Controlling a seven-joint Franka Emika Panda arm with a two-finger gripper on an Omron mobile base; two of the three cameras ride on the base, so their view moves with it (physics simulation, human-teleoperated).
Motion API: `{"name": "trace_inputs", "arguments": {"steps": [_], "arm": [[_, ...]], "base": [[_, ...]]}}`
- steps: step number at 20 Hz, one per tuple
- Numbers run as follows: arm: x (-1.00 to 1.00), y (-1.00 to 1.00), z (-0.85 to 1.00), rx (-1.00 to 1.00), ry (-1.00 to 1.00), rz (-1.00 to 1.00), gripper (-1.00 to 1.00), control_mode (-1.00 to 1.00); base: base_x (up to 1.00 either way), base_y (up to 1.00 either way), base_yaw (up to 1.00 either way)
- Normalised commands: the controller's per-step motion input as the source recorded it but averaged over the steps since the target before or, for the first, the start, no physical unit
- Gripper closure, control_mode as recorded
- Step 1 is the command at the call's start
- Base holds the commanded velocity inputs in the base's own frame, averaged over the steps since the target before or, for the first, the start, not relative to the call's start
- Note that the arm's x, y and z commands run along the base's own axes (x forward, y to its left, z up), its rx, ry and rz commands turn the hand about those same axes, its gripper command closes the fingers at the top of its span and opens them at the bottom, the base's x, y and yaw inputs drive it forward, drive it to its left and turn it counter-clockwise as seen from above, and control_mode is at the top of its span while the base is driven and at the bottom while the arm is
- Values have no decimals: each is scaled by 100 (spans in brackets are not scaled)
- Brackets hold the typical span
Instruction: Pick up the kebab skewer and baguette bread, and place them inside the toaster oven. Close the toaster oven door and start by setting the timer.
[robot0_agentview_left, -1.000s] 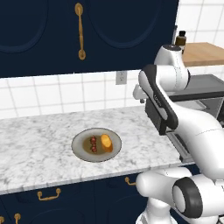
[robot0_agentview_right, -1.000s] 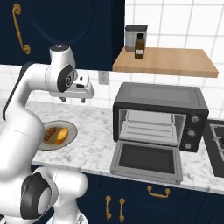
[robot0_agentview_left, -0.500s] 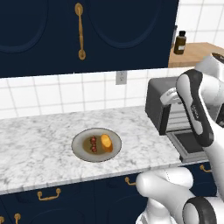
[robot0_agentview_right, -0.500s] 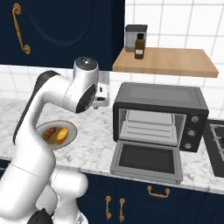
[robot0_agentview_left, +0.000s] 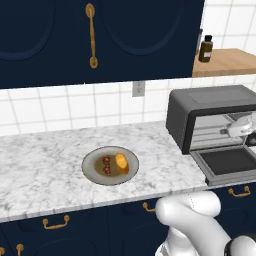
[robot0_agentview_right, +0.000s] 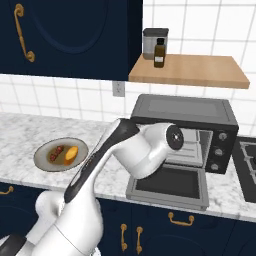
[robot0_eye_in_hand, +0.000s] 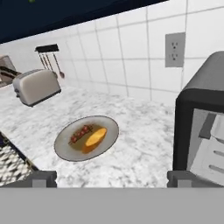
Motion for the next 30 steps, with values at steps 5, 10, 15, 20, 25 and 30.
{"name": "trace_inputs", "arguments": {"steps": [5,10,15,20,25,30], "arm": [[17,-69,-50,8,-19,2,-100,-100],[26,-8,-69,7,-26,-21,-100,-100],[64,-4,-24,3,-13,-32,-100,-100],[56,-55,-10,11,-7,-7,-100,-100],[59,-55,-5,7,-2,0,-100,-100],[48,-17,-14,0,-2,0,-100,-100]], "base": [[0,0,0],[0,0,0],[0,0,0],[0,0,0],[0,0,0],[0,0,0]]}}
